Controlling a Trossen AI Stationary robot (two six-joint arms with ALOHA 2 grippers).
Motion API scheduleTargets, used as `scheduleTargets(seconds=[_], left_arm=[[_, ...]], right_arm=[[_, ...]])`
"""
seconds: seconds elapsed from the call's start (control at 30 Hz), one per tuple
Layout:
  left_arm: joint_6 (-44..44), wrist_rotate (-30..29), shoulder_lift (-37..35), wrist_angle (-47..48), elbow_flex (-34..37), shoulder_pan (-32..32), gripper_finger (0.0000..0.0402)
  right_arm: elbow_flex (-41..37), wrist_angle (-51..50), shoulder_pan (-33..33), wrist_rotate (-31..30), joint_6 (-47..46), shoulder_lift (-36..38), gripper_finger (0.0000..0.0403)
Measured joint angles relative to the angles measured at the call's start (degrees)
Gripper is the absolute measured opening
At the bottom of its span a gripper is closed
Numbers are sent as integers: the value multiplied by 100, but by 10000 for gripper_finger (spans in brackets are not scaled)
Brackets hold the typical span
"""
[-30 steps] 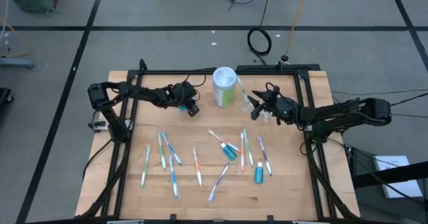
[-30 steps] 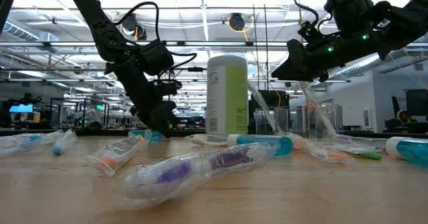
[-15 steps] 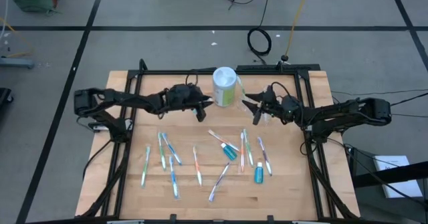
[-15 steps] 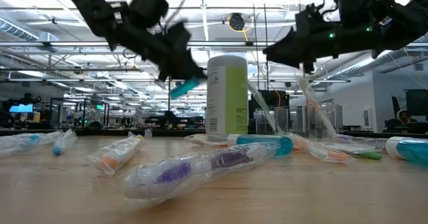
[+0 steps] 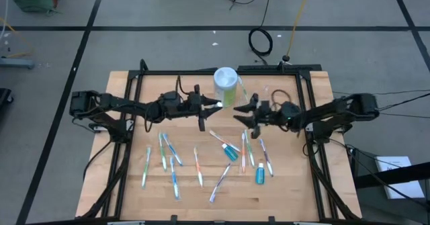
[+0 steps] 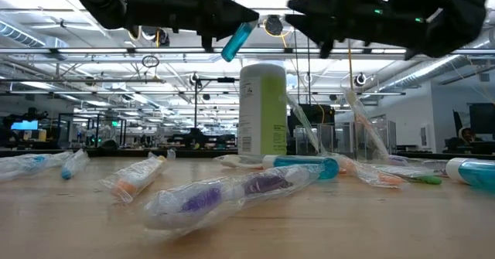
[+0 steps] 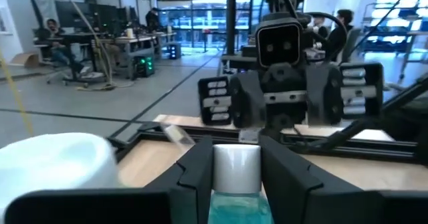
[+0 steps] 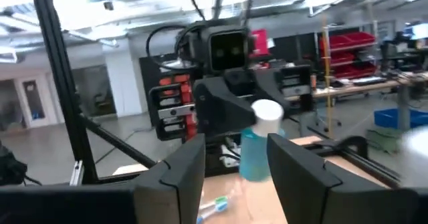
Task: Pick & Place toothbrushing station
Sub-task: Put the blue mouthwash into the transparent organizer
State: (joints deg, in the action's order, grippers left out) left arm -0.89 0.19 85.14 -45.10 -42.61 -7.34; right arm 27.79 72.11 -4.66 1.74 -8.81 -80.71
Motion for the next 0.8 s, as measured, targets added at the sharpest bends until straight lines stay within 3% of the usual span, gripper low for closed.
scheduleTargets(seconds=[0.27, 0.47, 0.67, 0.8], left_arm=[[-15, 179, 0, -235, 0, 345, 105], [76, 446, -2, -604, -1, 474, 107], [151, 486, -3, -594, -2, 484, 108], [499, 908, -2, -601, -2, 480, 108]], right_arm=[[1012, -600, 154, -13, 96, -923, 173], [1047, -659, 158, 12, 96, -955, 212], [1165, -466, 308, 438, 98, -950, 242], [1235, -550, 445, 433, 405, -950, 252]])
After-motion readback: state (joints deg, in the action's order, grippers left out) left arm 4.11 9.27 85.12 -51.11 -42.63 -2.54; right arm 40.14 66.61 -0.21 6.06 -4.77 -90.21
